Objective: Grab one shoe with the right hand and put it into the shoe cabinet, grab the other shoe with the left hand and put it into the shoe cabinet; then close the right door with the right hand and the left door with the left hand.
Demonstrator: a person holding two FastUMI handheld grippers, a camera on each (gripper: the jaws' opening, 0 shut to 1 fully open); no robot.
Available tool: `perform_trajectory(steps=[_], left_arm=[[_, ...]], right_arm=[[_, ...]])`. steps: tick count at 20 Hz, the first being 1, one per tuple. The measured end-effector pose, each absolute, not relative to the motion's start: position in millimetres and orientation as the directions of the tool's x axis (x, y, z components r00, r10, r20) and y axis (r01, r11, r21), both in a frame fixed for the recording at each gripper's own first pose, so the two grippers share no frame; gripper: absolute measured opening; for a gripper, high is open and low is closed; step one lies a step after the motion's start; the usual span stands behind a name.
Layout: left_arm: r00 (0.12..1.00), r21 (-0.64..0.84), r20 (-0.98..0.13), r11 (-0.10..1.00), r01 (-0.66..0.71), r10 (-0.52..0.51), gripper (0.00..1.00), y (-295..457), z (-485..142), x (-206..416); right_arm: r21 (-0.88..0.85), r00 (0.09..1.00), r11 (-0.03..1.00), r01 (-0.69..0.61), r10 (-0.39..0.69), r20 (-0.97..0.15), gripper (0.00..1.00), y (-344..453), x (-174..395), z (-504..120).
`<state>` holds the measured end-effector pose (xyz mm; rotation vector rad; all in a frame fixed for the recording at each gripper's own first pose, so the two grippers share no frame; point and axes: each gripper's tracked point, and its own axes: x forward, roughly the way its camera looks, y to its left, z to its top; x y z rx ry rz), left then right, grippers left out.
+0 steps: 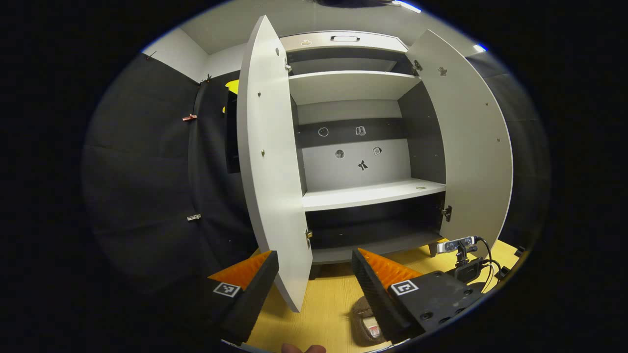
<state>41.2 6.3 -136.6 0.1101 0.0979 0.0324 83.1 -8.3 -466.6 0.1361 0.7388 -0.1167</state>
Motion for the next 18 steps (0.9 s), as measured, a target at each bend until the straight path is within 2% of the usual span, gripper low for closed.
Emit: perform_trajectory(steps=[1, 7, 9, 10, 18], left_arm=[[0.995, 0.112, -0.096, 0.993, -0.026, 0.037, 0.96, 5.6, -136.6, 42.3], [0.995, 0.106, -0.095, 0.994, -0.002, 0.012, 0.96, -1.5, -133.7, 50.8], [0.995, 0.105, -0.098, 0.994, 0.006, 0.005, 0.96, -4.5, -132.6, 52.6], [0.995, 0.103, -0.098, 0.995, 0.009, 0.001, 0.96, -5.8, -131.3, 54.0], [0.998, 0.085, -0.06, 0.996, 0.038, -0.033, 0.96, -18.7, -104.3, 56.7]], right_arm=[[0.092, 0.747, 0.984, 0.15, -0.052, -0.662, 0.09, -11.0, 85.0, -463.9], [0.081, 0.794, 0.992, 0.094, -0.026, -0.608, 0.09, -18.5, 76.9, -415.4], [0.09, 0.816, 0.993, 0.075, -0.009, -0.578, 0.12, -19.7, 76.0, -382.2], [0.101, 0.826, 0.992, 0.071, -0.002, -0.563, 0.09, -18.6, 76.4, -363.5], [0.098, 0.905, 0.995, -0.004, 0.045, -0.424, 0.09, -9.1, 92.5, -199.2]])
